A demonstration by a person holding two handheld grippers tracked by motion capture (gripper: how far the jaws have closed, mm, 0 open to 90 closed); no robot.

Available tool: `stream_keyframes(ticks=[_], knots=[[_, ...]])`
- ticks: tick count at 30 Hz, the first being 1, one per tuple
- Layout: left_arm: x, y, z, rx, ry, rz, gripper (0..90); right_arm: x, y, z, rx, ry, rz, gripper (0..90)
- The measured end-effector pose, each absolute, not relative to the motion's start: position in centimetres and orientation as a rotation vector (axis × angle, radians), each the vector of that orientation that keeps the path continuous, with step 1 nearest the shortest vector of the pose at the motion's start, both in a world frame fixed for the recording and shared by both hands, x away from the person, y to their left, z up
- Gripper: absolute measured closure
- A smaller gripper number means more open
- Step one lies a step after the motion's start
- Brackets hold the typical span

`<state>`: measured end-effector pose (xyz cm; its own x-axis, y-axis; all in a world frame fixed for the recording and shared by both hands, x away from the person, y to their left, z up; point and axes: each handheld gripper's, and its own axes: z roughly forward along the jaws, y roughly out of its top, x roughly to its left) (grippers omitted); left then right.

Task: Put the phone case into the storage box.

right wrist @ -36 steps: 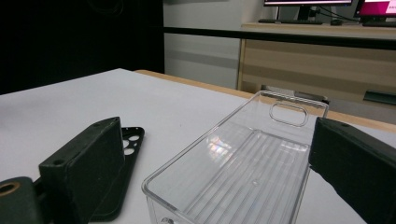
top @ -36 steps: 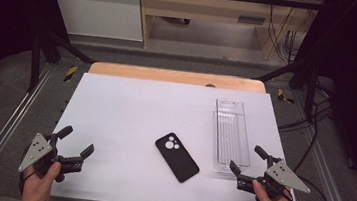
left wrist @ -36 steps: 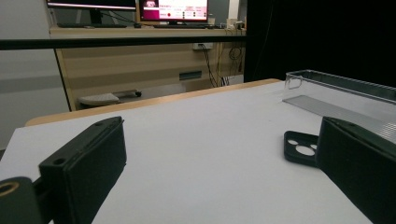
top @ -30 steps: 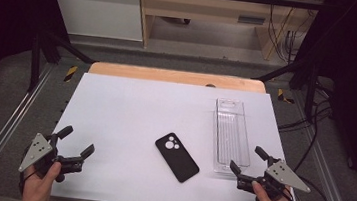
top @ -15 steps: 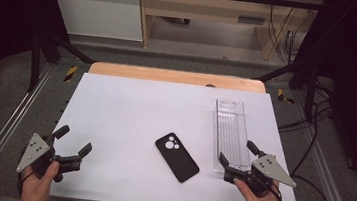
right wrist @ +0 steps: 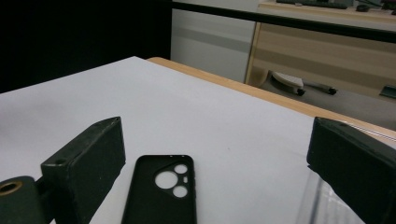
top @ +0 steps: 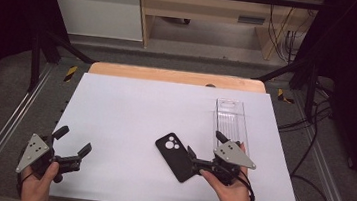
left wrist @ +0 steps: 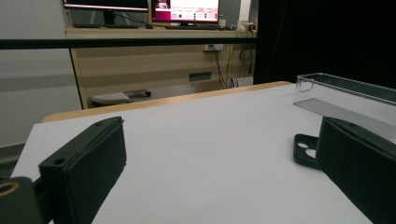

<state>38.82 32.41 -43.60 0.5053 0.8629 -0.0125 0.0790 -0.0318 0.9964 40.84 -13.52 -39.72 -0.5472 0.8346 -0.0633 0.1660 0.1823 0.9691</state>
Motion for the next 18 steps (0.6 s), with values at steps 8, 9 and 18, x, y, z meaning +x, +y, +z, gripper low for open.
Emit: stream_keyframes(ticks=[8,9,18], knots=[[38.8,32.4,-43.6,1.483,0.865,0.774,1.7,41.4,-11.0,-40.2,0.92,1.923,1.365,5.6],[38.8,32.4,-43.6,1.483,0.865,0.774,1.7,41.4,-10.6,-40.2,0.917,1.933,1.354,5.9],[38.8,32.4,-43.6,1.486,0.863,0.774,1.7,42.0,-8.9,-41.2,0.933,2.003,1.292,7.4]])
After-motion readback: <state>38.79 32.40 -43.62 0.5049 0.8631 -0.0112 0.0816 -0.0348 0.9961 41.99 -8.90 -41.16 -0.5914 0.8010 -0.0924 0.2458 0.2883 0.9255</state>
